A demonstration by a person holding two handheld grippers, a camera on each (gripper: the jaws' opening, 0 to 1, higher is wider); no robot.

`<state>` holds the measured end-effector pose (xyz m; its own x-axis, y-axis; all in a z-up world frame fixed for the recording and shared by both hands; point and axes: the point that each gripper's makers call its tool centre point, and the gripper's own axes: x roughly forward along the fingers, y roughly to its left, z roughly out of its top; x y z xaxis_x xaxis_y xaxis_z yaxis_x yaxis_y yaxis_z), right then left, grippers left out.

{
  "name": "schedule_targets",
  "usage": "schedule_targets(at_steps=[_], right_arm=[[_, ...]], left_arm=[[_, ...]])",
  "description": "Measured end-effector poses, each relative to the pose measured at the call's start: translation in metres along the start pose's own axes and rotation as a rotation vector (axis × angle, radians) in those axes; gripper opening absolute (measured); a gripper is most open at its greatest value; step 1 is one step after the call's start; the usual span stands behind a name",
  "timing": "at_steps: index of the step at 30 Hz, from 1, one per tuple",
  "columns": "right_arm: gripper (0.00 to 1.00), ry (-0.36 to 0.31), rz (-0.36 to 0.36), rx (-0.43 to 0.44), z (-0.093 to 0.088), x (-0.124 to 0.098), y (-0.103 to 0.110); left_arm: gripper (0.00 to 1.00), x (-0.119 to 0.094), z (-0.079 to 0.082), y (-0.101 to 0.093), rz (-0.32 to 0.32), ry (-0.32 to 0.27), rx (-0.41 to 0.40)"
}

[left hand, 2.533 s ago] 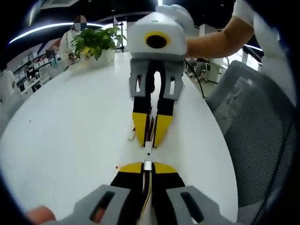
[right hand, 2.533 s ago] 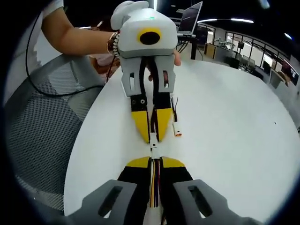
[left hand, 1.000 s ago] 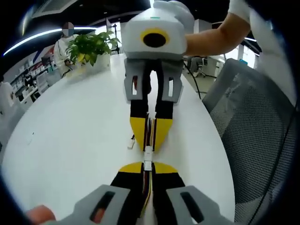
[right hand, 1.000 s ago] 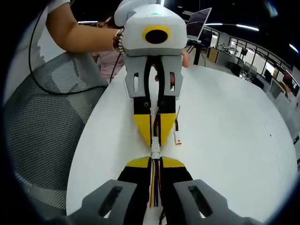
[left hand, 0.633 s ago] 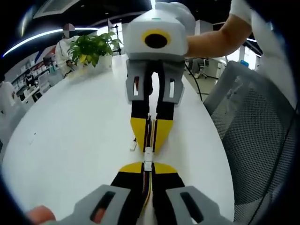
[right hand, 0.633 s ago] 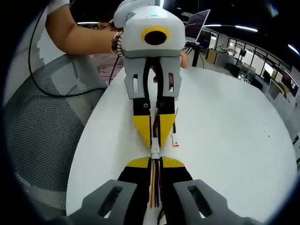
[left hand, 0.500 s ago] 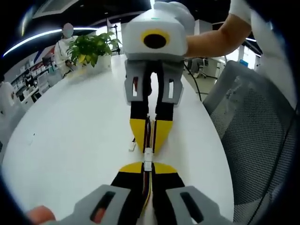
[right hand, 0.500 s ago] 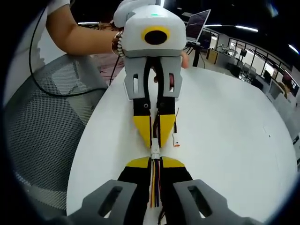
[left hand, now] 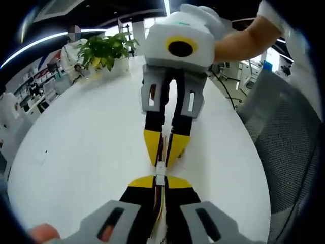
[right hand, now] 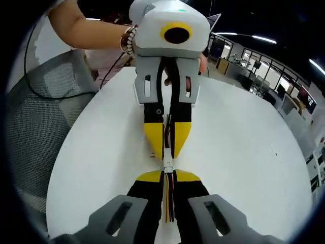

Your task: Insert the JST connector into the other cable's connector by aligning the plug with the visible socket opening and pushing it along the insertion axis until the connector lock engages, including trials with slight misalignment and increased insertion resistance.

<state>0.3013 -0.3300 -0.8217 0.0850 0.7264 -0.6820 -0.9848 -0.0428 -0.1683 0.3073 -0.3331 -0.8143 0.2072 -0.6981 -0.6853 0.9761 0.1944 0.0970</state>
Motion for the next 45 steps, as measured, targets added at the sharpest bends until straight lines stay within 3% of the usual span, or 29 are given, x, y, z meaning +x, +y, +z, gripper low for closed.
schedule_targets(at_steps=[5,13,22,30,33,36,45], right_arm=[[0.04,0.018,0.004,0.02,-0.011,0.013,-0.017],[0.05,0.027,0.028,0.048,-0.02,0.025,-0.019],[0.07,0.02,0.024,0.105,-0.023,0.026,-0.024],[0.07,0.004,-0.017,0.135,-0.021,0.005,-0.026],[0.05,-0.002,-0.027,0.134,-0.02,-0.003,-0.021],[0.03,-0.012,-0.024,0.129,-0.02,-0.011,-0.009],[0.04,0.002,0.025,0.144,-0.027,-0.003,0.029]], left_arm=[[0.0,0.011,-0.01,0.014,0.005,0.036,-0.008],[0.0,0.021,-0.024,0.016,-0.016,0.064,-0.03],[0.0,0.02,-0.027,0.018,-0.022,0.057,-0.07],[0.08,0.005,-0.037,0.023,0.014,0.097,-0.091],[0.09,-0.003,-0.039,0.021,0.029,0.108,-0.084],[0.09,-0.013,-0.035,0.013,0.041,0.078,-0.096],[0.09,-0.013,-0.043,-0.015,0.029,0.054,-0.141]])
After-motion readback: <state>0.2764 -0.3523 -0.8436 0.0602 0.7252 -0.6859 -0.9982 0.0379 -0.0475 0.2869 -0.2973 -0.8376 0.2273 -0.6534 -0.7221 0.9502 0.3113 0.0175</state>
